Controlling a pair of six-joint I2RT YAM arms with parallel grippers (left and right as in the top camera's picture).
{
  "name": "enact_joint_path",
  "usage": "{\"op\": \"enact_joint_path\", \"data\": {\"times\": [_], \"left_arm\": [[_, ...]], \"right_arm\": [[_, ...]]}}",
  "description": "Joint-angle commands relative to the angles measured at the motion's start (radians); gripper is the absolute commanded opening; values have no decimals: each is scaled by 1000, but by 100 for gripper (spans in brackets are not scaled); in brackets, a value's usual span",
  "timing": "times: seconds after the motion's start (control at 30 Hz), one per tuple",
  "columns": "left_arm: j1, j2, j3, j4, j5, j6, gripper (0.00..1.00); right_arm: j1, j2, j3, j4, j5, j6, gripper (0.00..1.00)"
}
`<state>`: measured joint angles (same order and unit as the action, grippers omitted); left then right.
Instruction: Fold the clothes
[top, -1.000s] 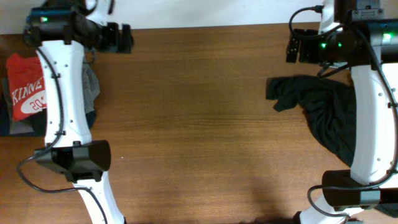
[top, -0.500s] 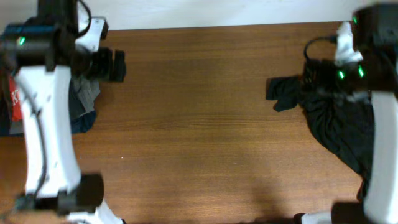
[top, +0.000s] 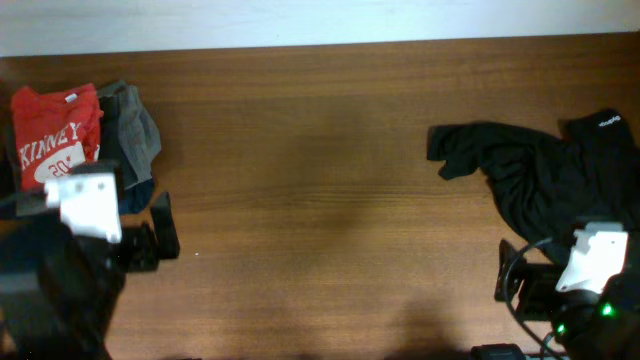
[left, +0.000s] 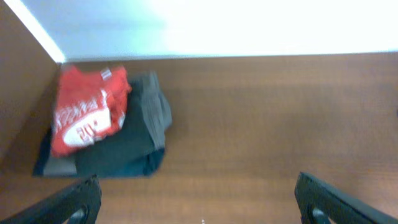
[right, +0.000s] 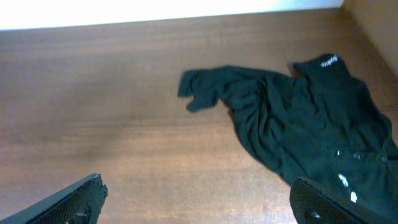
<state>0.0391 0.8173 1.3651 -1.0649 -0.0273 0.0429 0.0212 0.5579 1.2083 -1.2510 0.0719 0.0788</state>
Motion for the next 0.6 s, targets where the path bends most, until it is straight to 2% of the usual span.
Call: {"op": "enact_joint_path", "data": {"times": [0.0,0.13,0.3,0.57], "left_arm": [[4,-131,-170,19,-21,-9,99],[4,-187,-201,-82,-22,-9,99],[4,-191,-201,-359,-22,-9,99],[4,-191,-200,-377,-22,-9,99]], "right_arm": [[8,-48,-71,-18,27,-4,99],[8,-48,-76,-95,27,-4,99],[8,-48,-76,-103,27,-4,99],[8,-48,-76,-104,27,-4,99]]}}
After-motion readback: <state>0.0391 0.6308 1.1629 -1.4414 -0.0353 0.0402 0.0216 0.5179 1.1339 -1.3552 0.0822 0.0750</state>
